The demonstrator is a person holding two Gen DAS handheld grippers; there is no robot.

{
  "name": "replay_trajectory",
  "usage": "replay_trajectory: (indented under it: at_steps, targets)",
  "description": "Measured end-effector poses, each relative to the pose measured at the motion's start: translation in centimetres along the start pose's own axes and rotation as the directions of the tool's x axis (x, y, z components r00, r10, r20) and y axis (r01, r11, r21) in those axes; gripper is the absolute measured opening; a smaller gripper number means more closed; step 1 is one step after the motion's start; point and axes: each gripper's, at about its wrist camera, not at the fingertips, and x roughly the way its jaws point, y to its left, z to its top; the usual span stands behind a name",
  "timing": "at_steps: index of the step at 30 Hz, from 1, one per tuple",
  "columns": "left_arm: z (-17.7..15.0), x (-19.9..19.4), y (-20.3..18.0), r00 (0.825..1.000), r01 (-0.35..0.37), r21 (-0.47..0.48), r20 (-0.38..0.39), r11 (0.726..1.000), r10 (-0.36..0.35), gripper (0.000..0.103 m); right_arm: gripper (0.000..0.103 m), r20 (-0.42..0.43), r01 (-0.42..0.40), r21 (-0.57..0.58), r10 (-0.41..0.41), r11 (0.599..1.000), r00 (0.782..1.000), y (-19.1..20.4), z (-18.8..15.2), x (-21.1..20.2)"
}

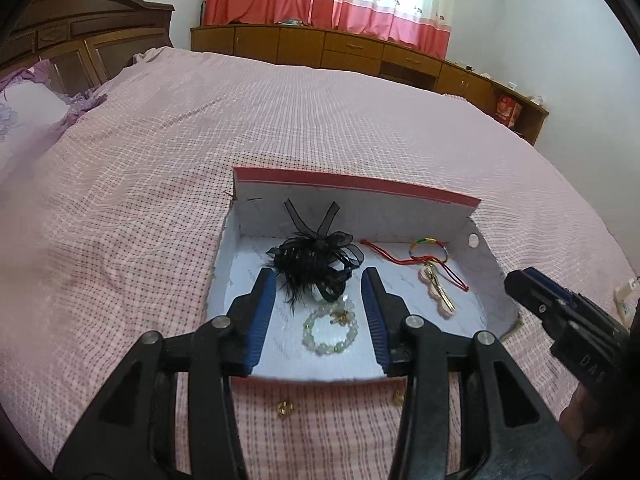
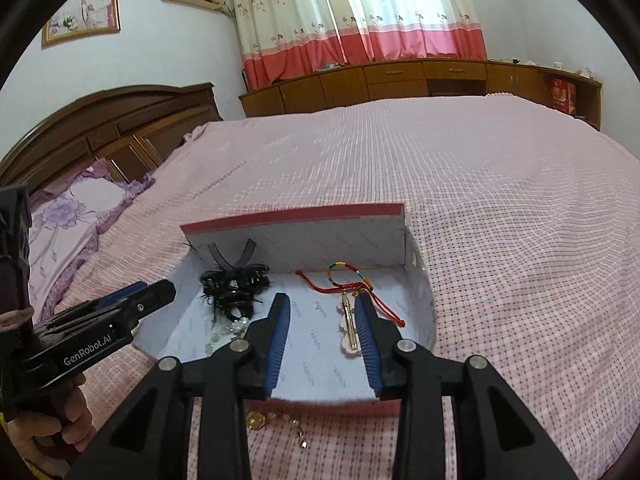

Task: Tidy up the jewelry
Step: 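Withdraw both tools from the box toward the remaining earrings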

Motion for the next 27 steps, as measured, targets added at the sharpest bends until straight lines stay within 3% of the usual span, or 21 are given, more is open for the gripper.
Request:
replay_trajectory:
  at_steps: [16,27]
  targets:
    - [-3.1,-5.3,0.7,0.999,0.005,-0.014,-0.034,1.000,-0.006,0.037,0.036,0.036,0.007,0.009,-0.008,1.000,0.999,-0.7,-1.8,-7.7]
    - [-6.0,-6.8,0.7,0.994,-0.002,0.008,-0.106,1.000,0.002,0.037,0.037,0.021,0.019,0.015,-0.019,1.000,1.000,-0.7,-4.4,-11.0]
